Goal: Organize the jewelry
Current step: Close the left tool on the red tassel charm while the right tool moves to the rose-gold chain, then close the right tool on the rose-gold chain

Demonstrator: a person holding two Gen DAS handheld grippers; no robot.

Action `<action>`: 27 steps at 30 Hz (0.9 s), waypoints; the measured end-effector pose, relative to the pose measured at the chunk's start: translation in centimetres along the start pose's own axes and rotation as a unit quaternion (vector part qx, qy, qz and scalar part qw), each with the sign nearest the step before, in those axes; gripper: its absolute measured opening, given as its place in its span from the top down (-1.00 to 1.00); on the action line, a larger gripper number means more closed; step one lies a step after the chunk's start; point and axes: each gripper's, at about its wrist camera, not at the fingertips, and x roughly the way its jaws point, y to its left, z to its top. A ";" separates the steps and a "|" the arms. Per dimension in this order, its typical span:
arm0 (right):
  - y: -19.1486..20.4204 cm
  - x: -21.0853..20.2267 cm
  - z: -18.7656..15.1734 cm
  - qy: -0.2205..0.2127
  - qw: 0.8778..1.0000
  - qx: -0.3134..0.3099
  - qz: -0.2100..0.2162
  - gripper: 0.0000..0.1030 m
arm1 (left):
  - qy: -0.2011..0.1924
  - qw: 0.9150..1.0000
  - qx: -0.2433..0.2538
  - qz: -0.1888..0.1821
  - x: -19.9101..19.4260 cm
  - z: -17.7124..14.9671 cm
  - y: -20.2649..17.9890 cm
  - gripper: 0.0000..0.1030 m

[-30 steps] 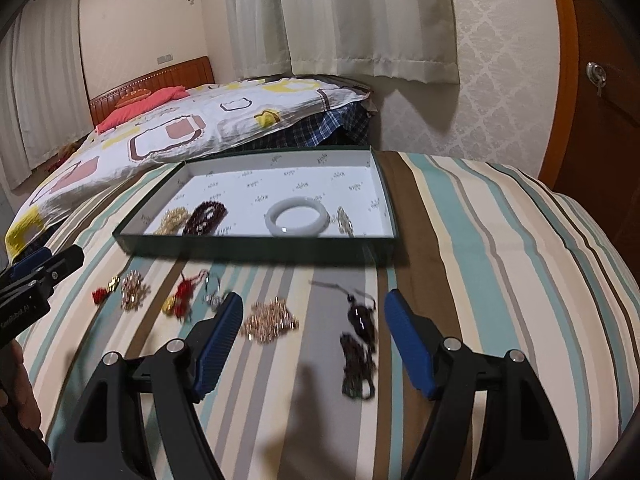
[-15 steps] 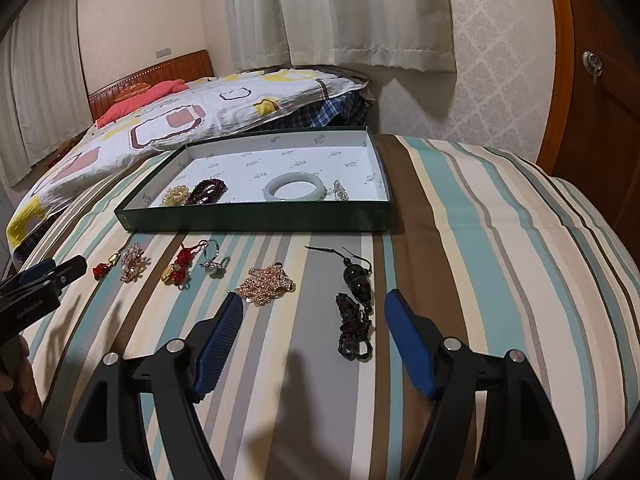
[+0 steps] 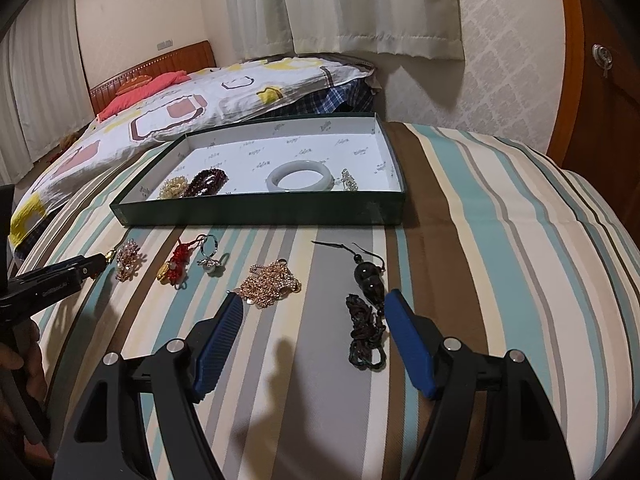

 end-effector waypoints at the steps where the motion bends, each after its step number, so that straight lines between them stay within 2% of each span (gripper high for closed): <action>1: 0.0 0.1 0.0 0.001 1.000 0.000 0.001 -0.38 | 0.005 1.000 -0.001 -0.005 0.2 0.0 0.0 0.41; 3: 0.1 0.3 0.1 0.003 1.000 0.000 0.003 -0.38 | 0.005 1.000 -0.002 -0.008 0.1 -0.1 0.1 0.58; 8: 0.6 0.9 0.2 0.011 1.000 -0.004 0.012 -0.38 | 0.003 1.000 -0.001 -0.015 0.0 -0.1 0.0 0.72; 20: 2.1 3.8 1.5 0.046 0.998 -0.028 0.015 -0.37 | -0.035 0.999 -0.001 -0.001 -1.6 0.1 0.0 0.73; 27: 2.5 4.9 1.8 0.065 0.997 -0.037 0.015 -0.23 | -0.038 0.999 -0.007 -0.001 -1.7 0.2 0.2 0.73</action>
